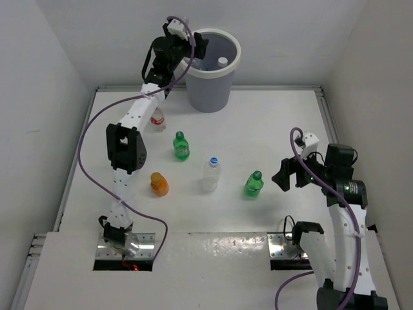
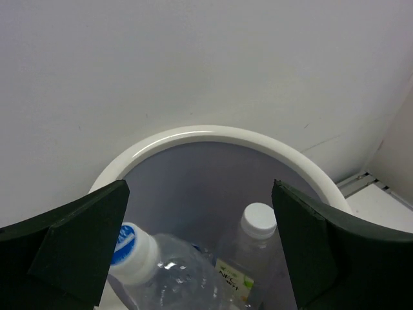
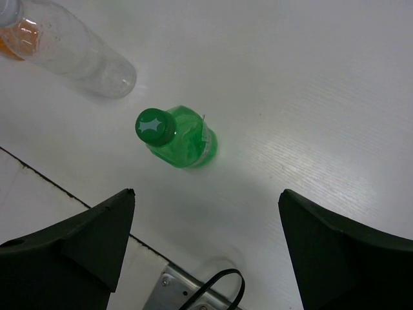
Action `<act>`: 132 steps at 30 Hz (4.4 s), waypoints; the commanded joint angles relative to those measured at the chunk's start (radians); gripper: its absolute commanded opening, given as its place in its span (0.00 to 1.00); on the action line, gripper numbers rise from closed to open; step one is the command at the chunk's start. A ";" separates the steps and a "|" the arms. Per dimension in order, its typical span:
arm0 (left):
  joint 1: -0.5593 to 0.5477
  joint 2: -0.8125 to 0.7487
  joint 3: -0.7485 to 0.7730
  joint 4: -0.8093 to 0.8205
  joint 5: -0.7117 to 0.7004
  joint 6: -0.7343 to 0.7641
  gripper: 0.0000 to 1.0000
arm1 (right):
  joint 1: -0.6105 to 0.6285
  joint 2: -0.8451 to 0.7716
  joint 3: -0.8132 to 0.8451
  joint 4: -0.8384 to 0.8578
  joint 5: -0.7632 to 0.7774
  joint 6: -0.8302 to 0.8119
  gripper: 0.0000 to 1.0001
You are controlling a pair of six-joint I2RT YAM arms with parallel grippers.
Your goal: Put the plastic bottles in the bin
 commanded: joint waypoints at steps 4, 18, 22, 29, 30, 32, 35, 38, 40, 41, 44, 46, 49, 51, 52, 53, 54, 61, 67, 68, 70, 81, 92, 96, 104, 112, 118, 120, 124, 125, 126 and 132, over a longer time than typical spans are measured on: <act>0.006 -0.198 0.047 0.001 -0.005 0.018 1.00 | 0.024 -0.030 -0.034 0.091 -0.102 -0.062 0.91; 0.059 -0.841 -0.606 -0.154 0.084 0.026 1.00 | 0.297 0.061 -0.096 0.221 -0.086 -0.146 0.91; 0.079 -0.951 -0.750 -0.206 0.095 0.003 1.00 | 0.416 0.103 -0.192 0.459 0.100 -0.066 0.90; 0.114 -1.146 -0.917 -0.282 0.106 0.003 1.00 | 0.490 0.147 -0.288 0.643 0.278 -0.006 0.84; 0.124 -1.168 -0.968 -0.294 0.106 0.003 1.00 | 0.492 0.153 -0.293 0.672 0.290 0.004 0.78; 0.124 -1.227 -1.044 -0.303 0.106 0.003 1.00 | 0.498 0.168 -0.304 0.709 0.307 0.012 0.68; 0.124 -1.277 -1.115 -0.314 0.117 0.012 1.00 | 0.506 0.189 -0.295 0.713 0.326 0.012 0.41; 0.124 -1.323 -1.184 -0.326 0.181 0.041 1.00 | 0.504 0.200 -0.238 0.679 0.347 0.006 0.14; 0.124 -1.335 -1.206 -0.348 0.216 0.052 1.00 | 0.504 0.213 -0.146 0.653 0.364 0.017 0.04; 0.124 -1.335 -1.218 -0.366 0.253 0.067 0.98 | 0.504 0.223 -0.047 0.650 0.363 0.023 0.03; 0.081 -1.335 -1.230 -0.379 0.326 0.101 0.97 | 0.503 0.274 0.078 0.670 0.358 0.044 0.01; 0.055 -1.335 -1.240 -0.379 0.357 0.101 0.97 | 0.503 0.378 0.292 0.717 0.357 0.047 0.00; 0.027 -1.323 -1.273 -0.379 0.377 0.113 0.96 | 0.503 0.557 0.619 0.798 0.382 0.035 0.00; 0.000 -1.323 -1.293 -0.379 0.377 0.125 0.96 | 0.504 0.711 0.757 0.876 0.409 0.008 0.00; -0.020 -1.323 -1.304 -0.379 0.364 0.136 0.96 | 0.506 0.752 0.840 0.907 0.425 0.001 0.00; -0.020 -1.323 -1.319 -0.379 0.364 0.136 0.96 | 0.507 0.827 0.877 0.956 0.436 0.000 0.00; -0.036 -1.323 -1.319 -0.379 0.364 0.136 0.96 | 0.506 0.904 0.915 0.996 0.453 -0.002 0.00; -0.093 -1.332 -1.372 -0.400 0.313 0.199 0.96 | 0.495 1.304 1.311 1.145 0.501 0.009 0.01; -0.143 -1.304 -1.347 -0.429 0.301 0.219 0.96 | 0.486 1.515 1.367 1.277 0.551 -0.032 0.03; -0.143 -1.304 -1.347 -0.441 0.301 0.219 0.96 | 0.486 1.545 1.374 1.279 0.551 -0.035 0.06; -0.165 -1.304 -1.347 -0.441 0.288 0.219 0.96 | 0.486 1.567 1.385 1.279 0.561 -0.037 0.35; -0.254 -1.249 -1.336 -0.475 0.408 0.427 1.00 | 0.486 1.200 1.177 1.127 0.470 0.136 0.94; -0.324 -1.182 -1.378 -0.426 0.538 0.575 1.00 | 0.328 0.695 0.729 0.836 0.327 0.242 0.94; -0.362 -1.128 -1.378 -0.403 0.538 0.587 1.00 | 0.231 0.502 0.515 0.771 0.283 0.253 0.94; -0.401 -0.964 -1.378 -0.254 0.518 0.448 1.00 | 0.082 0.306 0.298 0.645 0.211 0.313 0.94; -0.392 -0.898 -1.319 -0.302 0.549 0.408 0.56 | -0.031 0.196 0.179 0.585 0.136 0.313 0.93; -0.355 -0.889 -1.102 -0.357 0.511 0.342 0.13 | -0.070 0.154 0.115 0.546 0.070 0.313 0.91; -0.329 -0.855 -0.882 -0.392 0.496 0.293 0.11 | -0.070 0.124 0.069 0.527 0.042 0.310 0.91; -0.251 -0.695 -0.481 -0.406 0.268 0.248 0.09 | -0.068 0.093 0.014 0.515 0.002 0.319 0.91; -0.251 -0.661 -0.415 -0.370 0.218 0.236 0.09 | -0.062 0.079 0.006 0.512 -0.001 0.325 0.91; -0.238 -0.628 -0.361 -0.342 0.163 0.225 0.09 | -0.059 0.075 -0.015 0.513 -0.008 0.328 0.91; -0.238 -0.317 -0.006 -0.206 -0.100 0.253 0.09 | -0.005 0.055 -0.040 0.524 -0.001 0.325 0.91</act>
